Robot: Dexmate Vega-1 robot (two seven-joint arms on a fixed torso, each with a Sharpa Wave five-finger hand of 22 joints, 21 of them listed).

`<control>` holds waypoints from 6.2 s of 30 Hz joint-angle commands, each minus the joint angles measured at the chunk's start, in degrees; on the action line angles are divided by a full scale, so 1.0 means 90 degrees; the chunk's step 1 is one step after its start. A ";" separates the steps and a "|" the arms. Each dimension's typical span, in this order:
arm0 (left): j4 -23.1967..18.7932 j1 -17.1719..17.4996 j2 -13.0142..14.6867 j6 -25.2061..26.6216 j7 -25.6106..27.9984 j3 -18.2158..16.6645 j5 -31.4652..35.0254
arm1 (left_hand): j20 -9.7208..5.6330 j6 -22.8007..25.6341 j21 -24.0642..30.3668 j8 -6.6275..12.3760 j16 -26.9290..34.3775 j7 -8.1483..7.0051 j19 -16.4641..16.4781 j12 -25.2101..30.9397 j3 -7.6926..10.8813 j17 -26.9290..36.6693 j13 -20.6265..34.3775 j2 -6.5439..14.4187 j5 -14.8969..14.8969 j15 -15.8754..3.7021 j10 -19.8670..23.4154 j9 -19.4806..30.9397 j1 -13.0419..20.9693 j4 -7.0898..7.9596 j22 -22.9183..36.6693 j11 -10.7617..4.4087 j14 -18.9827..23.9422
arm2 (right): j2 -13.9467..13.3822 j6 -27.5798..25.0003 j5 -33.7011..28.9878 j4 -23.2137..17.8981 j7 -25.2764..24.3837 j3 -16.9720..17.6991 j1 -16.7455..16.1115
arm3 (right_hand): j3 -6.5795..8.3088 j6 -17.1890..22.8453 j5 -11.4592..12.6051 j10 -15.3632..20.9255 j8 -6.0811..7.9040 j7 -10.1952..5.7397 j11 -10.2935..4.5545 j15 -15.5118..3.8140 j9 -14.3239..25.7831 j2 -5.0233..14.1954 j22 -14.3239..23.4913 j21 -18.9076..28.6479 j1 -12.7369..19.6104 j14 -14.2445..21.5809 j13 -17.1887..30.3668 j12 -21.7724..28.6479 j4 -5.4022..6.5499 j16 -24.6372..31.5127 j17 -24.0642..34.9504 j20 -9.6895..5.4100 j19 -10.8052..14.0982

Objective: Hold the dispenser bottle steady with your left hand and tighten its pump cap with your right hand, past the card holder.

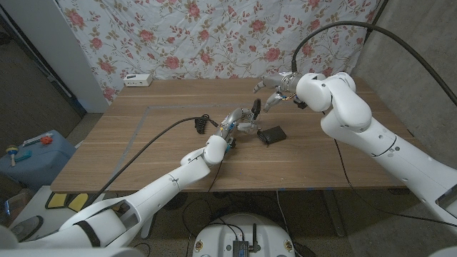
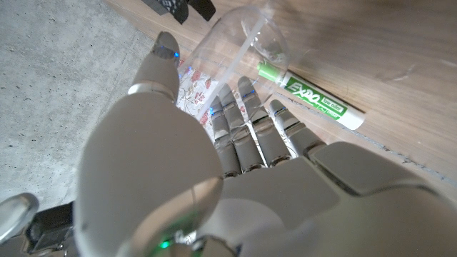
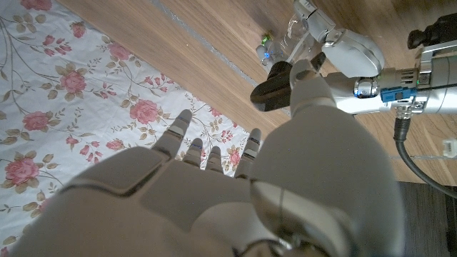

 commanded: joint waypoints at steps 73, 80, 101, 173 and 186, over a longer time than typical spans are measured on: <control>-0.0045 0.0042 0.0013 -0.0011 0.0025 -0.0004 0.0023 | -0.0310 0.1021 0.0018 0.0023 0.0025 -0.0107 -0.0019 0.0043 0.0743 0.0006 0.0062 0.1032 0.0061 -0.0306 0.0020 0.0040 -0.0688 0.0687 0.0016 0.0007 -0.0030 | 0.0109 -0.0307 0.0218 0.0484 0.0383 -0.0611 0.0651 | -0.0498 0.2070 -0.0052 0.0642 0.0618 0.0035 -0.0064 -0.0543 0.0056 0.0167 0.0017 0.0158 -0.1188 0.0549 0.0021 0.0271 0.0615 0.0351 0.0199 -0.1045 0.0931; -0.0099 0.0055 0.0030 0.0026 0.0022 -0.0004 0.0036 | -0.0315 0.1060 0.0019 0.0038 0.0019 -0.0138 -0.0015 0.0045 0.0741 -0.0001 0.0062 0.1020 0.0059 -0.0310 0.0033 0.0040 -0.0714 0.0697 0.0016 -0.0017 -0.0030 | 0.0089 -0.0342 0.0351 0.0470 0.0273 -0.0597 0.0639 | -0.0568 0.2344 -0.0100 0.0838 0.0671 0.0032 -0.0042 -0.0606 0.0041 0.0190 0.0015 0.0168 -0.1361 0.0657 0.0019 0.0307 0.0674 0.0388 0.0223 -0.1119 0.1091; -0.0196 0.0114 0.0046 0.0069 0.0038 -0.0003 0.0053 | -0.0319 0.1085 0.0020 0.0047 0.0020 -0.0149 -0.0015 0.0045 0.0745 -0.0002 0.0053 0.1016 0.0058 -0.0306 0.0063 0.0039 -0.0734 0.0697 0.0017 -0.0032 -0.0025 | 0.0078 -0.0670 0.0303 0.0322 -0.0084 -0.0692 0.0484 | -0.0708 0.3305 -0.0237 0.1545 0.0855 0.0237 -0.0013 -0.0733 -0.0024 0.0298 0.0013 0.0182 -0.1745 0.1076 0.0009 0.0435 0.0783 0.0522 0.0271 -0.1168 0.1523; -0.0243 0.0207 0.0103 -0.0031 0.0024 -0.0057 0.0011 | -0.0324 0.1192 0.0023 0.0076 0.0010 -0.0220 0.0000 0.0020 0.0762 -0.0022 0.0002 0.0990 0.0045 -0.0330 0.0121 0.0030 -0.0903 0.0733 0.0017 -0.0054 0.0023 | 0.1758 -0.1321 -0.2840 0.0135 0.0929 -0.0317 -0.0664 | -0.1029 0.3388 -0.0435 0.2478 0.0334 0.0690 0.0279 -0.0589 -0.0034 0.0281 0.0029 0.0044 -0.2543 0.1789 -0.0003 0.0334 0.0962 0.0446 0.0161 -0.0782 0.1880; -0.0303 0.0240 0.0140 0.0000 0.0002 -0.0076 0.0004 | -0.0320 0.1191 0.0022 0.0072 0.0016 -0.0201 -0.0001 0.0013 0.0774 -0.0014 0.0001 0.0993 0.0045 -0.0326 0.0105 0.0029 -0.0886 0.0708 0.0017 -0.0060 0.0024 | 0.1797 -0.1137 -0.2789 -0.0063 0.0821 -0.0079 -0.0834 | -0.0948 0.2846 -0.0426 0.2238 0.0088 0.0473 0.0251 -0.0510 -0.0005 0.0334 0.0030 0.0000 -0.2353 0.1635 0.0009 0.0190 0.0810 0.0310 0.0128 -0.0696 0.1670</control>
